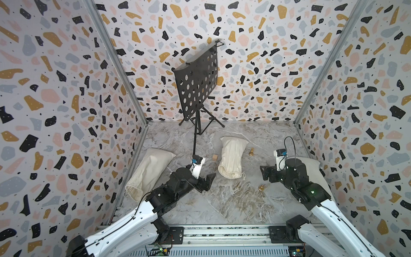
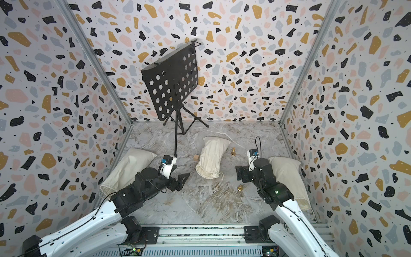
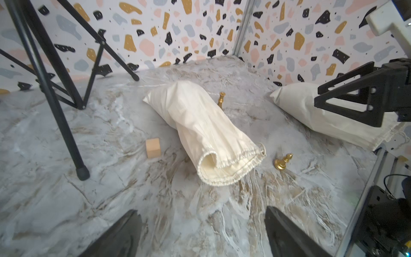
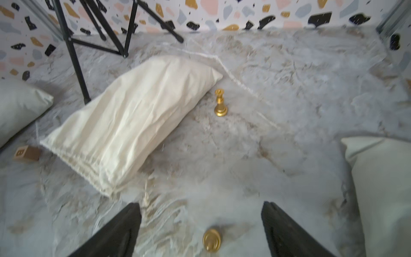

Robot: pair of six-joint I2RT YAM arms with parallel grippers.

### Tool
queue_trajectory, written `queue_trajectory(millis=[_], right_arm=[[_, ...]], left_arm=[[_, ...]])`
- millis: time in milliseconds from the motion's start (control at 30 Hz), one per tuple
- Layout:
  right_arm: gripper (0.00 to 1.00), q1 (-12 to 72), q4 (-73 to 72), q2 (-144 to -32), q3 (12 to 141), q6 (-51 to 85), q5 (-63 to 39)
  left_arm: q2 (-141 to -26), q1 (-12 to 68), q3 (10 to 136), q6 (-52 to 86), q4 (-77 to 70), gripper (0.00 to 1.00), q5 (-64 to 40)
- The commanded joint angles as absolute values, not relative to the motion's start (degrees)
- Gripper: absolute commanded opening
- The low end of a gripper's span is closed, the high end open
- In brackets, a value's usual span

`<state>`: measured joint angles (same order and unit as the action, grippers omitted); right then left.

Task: Close the soil bag
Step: Pick up the soil bag from the center of the board.

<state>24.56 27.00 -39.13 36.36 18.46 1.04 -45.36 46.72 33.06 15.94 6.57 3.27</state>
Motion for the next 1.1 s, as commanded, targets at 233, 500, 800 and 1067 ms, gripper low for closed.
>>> queue_trajectory(millis=[233, 500, 800, 1067], right_arm=[[0.72, 26.4, 11.7, -46.3, 26.2, 18.6, -17.7], [0.68, 26.6, -7.3, -59.2, 23.6, 16.1, -23.5], [0.62, 27.7, -18.6, -72.7, 25.5, 16.2, -27.3], [0.03, 28.3, -15.2, -69.5, 28.1, 14.1, -24.9]], left_arm=[[-49.6, 50.0, 33.5, 16.6, 4.1, 0.90, 5.7], [-50.2, 49.9, 33.2, 14.9, 2.9, 0.90, 4.7], [-48.5, 50.0, 33.9, 11.6, 3.3, 0.90, 5.1], [-48.8, 49.9, 36.2, 7.7, 2.0, 0.90, 3.1]])
